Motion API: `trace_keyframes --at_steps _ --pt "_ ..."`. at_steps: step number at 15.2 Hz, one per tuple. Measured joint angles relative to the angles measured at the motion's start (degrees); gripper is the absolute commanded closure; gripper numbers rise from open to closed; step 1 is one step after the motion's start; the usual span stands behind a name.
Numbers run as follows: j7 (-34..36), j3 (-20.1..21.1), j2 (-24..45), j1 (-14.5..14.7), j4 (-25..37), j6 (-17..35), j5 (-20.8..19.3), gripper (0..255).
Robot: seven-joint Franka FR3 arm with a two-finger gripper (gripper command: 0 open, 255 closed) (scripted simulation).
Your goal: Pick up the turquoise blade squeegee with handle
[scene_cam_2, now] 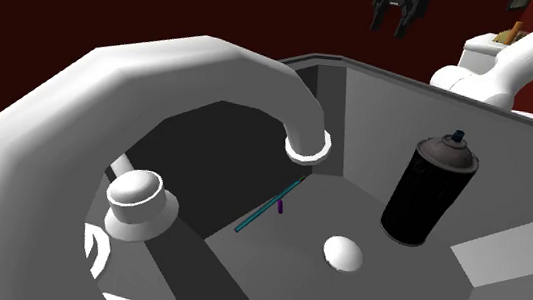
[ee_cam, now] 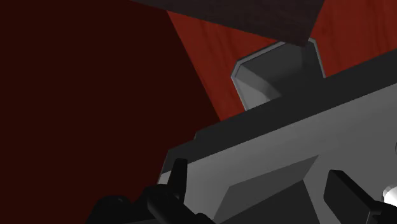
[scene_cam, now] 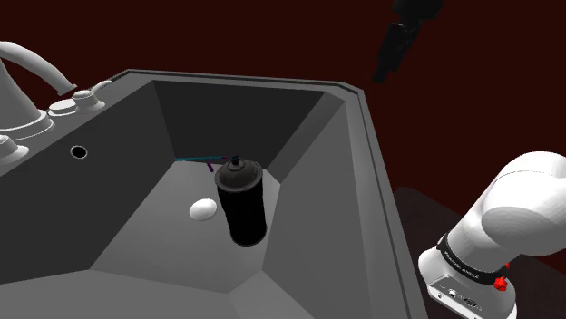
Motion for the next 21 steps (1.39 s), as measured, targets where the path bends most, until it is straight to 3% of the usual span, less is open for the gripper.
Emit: trace_keyframes --at_steps 4,11,16,21 --pt "1.6 2.2 2.3 0.4 -0.1 2.5 0.8 0" --pt "7.5 9.7 12.8 1.4 2.2 10.9 2.1 0" --pt "12.4 15.2 21.7 1.6 5.6 16.3 1.2 0" --pt "17.6 20.0 31.8 1.3 11.4 20.1 -2.1 0"
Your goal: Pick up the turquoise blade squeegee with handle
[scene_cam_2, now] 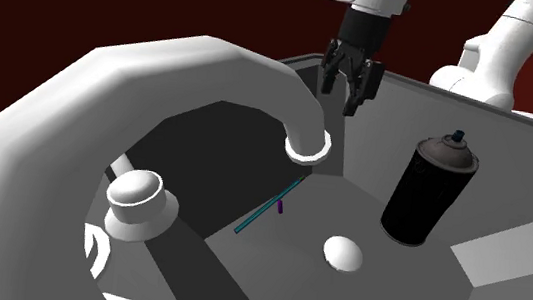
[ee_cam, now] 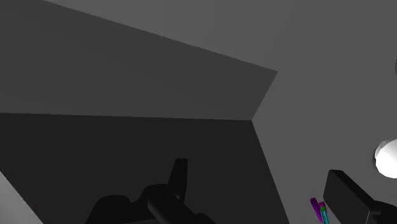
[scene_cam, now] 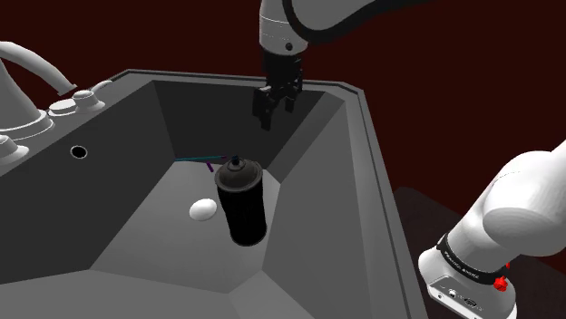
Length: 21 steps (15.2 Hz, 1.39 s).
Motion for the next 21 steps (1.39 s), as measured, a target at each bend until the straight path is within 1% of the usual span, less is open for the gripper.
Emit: trace_keyframes --at_steps 3,5,6,8,11,13,16,21 --pt "3.7 2.7 6.2 0.2 3.9 1.6 -3.0 0" --pt "6.6 4.4 11.5 0.7 8.1 1.8 -6.0 0" --pt "8.2 5.1 14.4 1.0 9.7 2.5 -7.7 0" --pt "10.5 6.0 18.0 2.0 12.0 2.9 -10.1 0" --pt "14.5 6.8 25.8 4.3 17.9 2.8 -15.0 0" --pt "16.8 6.7 31.6 6.6 23.4 1.8 -18.4 0" --pt "18.6 6.2 37.3 9.2 28.9 0.8 -21.5 0" --pt "19.6 5.7 39.2 9.7 27.7 3.6 -22.8 0"
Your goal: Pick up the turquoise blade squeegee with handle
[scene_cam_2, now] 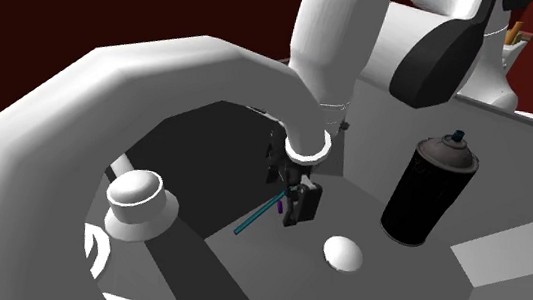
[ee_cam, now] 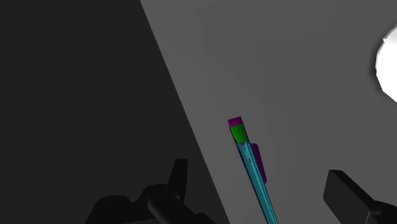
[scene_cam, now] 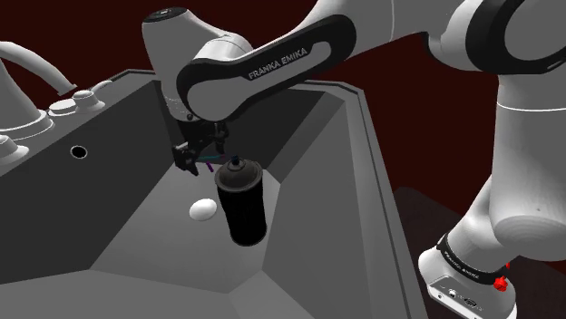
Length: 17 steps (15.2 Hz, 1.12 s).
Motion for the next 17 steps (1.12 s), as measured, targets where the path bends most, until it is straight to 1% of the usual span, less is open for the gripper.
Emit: trace_keyframes --at_steps 2,3,13,17 --pt "0.3 -0.1 0.3 0.0 -0.8 1.1 -0.3 0" --pt "0.4 -0.1 0.3 0.0 -1.1 1.3 -0.3 255" --pt "0.5 -0.2 0.4 0.1 -1.3 1.6 -0.4 255" --pt "0.0 0.1 -0.3 0.0 0.1 -0.3 0.1 255"
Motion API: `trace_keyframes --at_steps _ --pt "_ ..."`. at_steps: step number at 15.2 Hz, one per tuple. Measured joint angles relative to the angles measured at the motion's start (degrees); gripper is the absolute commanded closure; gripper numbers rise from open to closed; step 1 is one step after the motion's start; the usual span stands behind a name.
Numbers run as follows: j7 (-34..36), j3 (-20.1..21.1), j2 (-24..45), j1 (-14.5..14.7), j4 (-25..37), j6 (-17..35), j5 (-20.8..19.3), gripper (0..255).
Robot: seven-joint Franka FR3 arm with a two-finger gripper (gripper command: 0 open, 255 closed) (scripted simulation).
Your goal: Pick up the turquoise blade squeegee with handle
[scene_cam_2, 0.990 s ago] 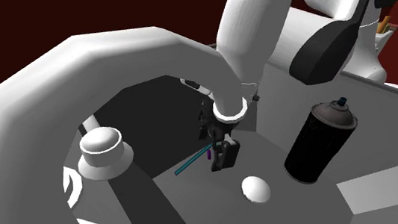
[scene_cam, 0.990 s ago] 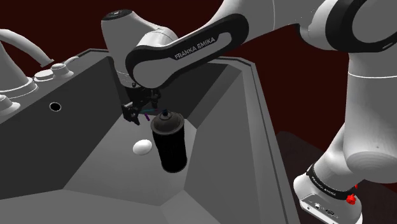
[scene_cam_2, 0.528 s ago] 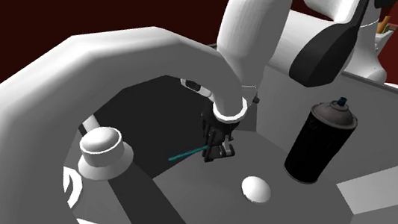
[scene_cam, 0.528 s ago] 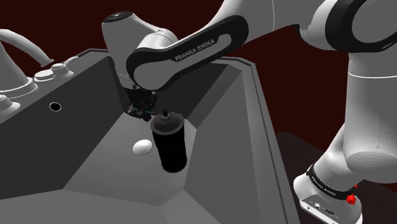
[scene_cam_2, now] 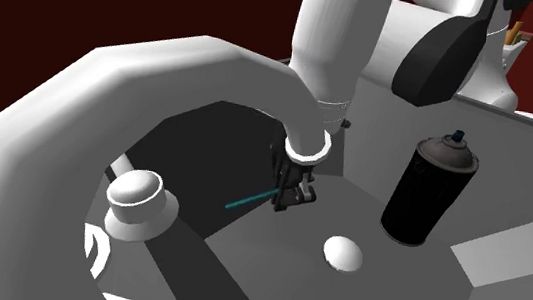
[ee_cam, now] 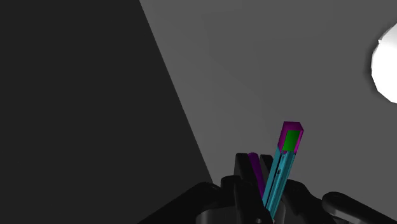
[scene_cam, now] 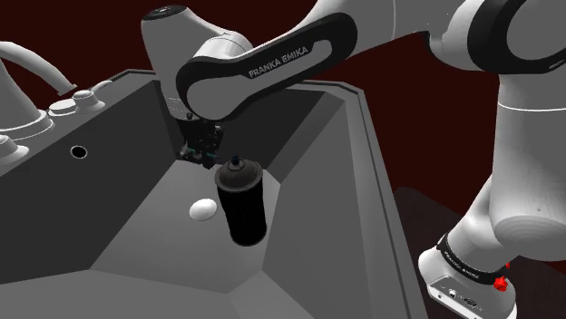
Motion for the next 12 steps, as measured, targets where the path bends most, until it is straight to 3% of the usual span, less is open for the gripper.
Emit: trace_keyframes --at_steps 12 --pt "-1.6 0.7 -1.4 0.4 6.9 -7.9 1.4 255"
